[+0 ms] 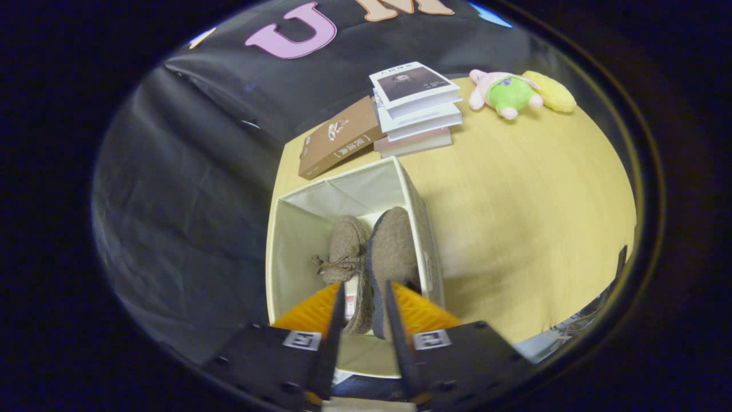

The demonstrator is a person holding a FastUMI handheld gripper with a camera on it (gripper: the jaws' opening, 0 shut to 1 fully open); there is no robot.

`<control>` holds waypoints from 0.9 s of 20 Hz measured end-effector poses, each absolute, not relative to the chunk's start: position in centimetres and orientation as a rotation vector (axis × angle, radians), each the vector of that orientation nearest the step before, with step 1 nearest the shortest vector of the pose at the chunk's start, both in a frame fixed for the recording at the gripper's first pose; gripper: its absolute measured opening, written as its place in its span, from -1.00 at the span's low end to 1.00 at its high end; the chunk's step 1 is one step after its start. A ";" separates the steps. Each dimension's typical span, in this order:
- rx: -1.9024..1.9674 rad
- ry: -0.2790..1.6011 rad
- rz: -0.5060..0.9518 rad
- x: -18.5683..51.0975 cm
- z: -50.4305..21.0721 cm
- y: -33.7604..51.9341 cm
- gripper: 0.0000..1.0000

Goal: Open the storage box then place both shoes into the box .Put the left shoe in first, then the right shoe, with the right side of both shoes facing outward in a uniform manner.

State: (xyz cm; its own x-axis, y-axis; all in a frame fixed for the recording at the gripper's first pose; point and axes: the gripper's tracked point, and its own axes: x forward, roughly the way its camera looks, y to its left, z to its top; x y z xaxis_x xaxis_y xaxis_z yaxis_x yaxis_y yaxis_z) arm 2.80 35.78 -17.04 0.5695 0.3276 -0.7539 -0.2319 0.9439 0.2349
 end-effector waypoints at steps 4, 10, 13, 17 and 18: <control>0.094 0.836 0.358 2.5 -15.8 35.3 1.00; 0.037 0.765 0.322 1.9 -13.8 31.9 1.00; -0.010 0.596 0.304 3.9 -10.5 30.0 1.00; -0.109 0.298 0.309 5.2 -4.5 28.3 1.00; -0.127 0.241 0.296 5.3 -3.3 27.9 1.00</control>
